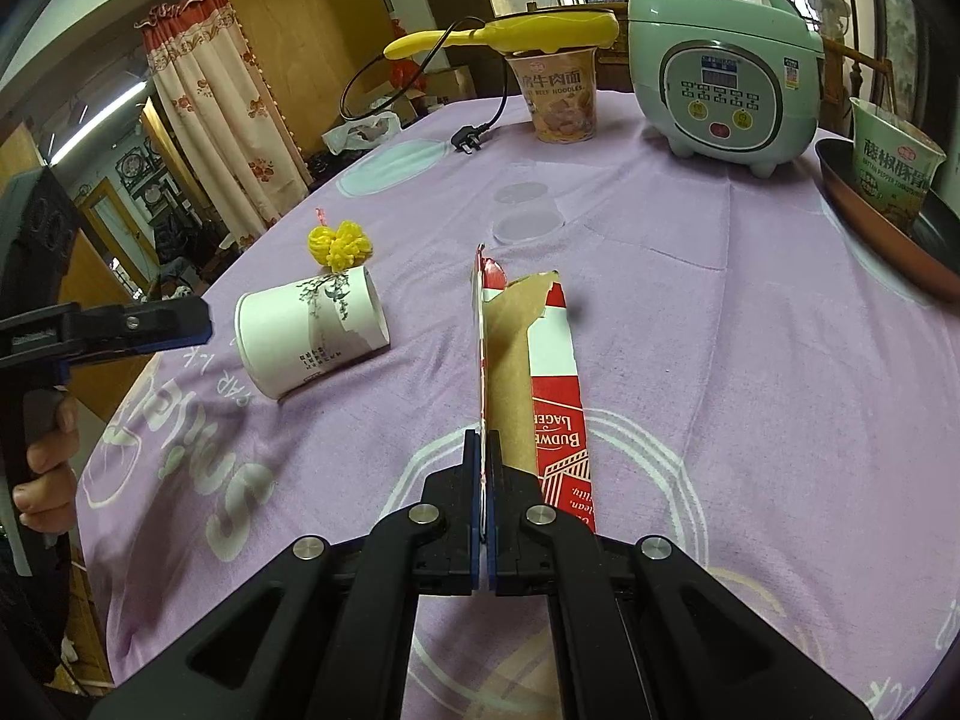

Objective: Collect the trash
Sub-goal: 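Grasp the Budweiser carton with the right tool while the left tool grasps the white paper cup, then carry the paper cup and carton in both tools over the red basket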

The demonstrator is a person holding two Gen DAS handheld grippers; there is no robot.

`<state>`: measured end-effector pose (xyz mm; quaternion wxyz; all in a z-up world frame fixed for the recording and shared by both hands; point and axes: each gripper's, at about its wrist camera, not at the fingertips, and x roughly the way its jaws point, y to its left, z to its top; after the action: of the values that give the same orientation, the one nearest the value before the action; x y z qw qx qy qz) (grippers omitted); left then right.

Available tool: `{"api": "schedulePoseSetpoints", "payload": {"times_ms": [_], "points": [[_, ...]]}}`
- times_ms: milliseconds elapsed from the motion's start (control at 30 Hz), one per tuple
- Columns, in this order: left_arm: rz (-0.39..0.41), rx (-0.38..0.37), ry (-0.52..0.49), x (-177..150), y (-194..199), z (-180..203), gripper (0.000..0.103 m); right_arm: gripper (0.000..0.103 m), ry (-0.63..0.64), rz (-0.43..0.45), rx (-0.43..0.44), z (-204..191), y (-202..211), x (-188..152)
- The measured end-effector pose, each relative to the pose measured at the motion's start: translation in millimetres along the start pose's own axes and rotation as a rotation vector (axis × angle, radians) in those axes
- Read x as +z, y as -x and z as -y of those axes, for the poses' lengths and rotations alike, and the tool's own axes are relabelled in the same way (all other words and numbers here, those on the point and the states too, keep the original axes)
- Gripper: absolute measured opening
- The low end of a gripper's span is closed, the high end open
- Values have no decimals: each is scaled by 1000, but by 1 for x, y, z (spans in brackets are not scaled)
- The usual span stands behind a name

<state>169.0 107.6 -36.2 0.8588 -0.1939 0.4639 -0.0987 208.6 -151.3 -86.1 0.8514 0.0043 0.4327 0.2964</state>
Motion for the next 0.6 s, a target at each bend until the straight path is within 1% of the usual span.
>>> {"api": "schedulePoseSetpoints", "payload": {"times_ms": [133,267,300,333,367,400,433,467,533,600], "points": [[-53,-22,44,6,-23,-5,55,2,-2,-1,10,1,-3,-3],[-57,-36,67,11,-40,-6,55,2,-8,-8,7,5,-7,-3],[-63,-48,80,13,-45,-6,52,2,-10,-12,5,6,-9,-4],[-67,-46,83,14,-49,-6,47,2,-12,-15,5,6,-10,-4],[-67,-37,77,14,-52,-4,36,2,-12,-17,5,7,-11,-4],[-77,-35,64,14,-55,-2,19,2,-11,-18,5,7,-11,-5],[-87,-48,53,13,-56,1,7,2,-10,-16,4,6,-10,-4],[-79,-36,38,12,-55,4,6,2,-8,-13,3,5,-9,-4],[-44,11,-12,9,-47,12,5,2,-5,-12,3,4,-7,-4],[-21,32,-46,5,-37,17,5,2,5,-14,-8,1,-6,-4]]}}
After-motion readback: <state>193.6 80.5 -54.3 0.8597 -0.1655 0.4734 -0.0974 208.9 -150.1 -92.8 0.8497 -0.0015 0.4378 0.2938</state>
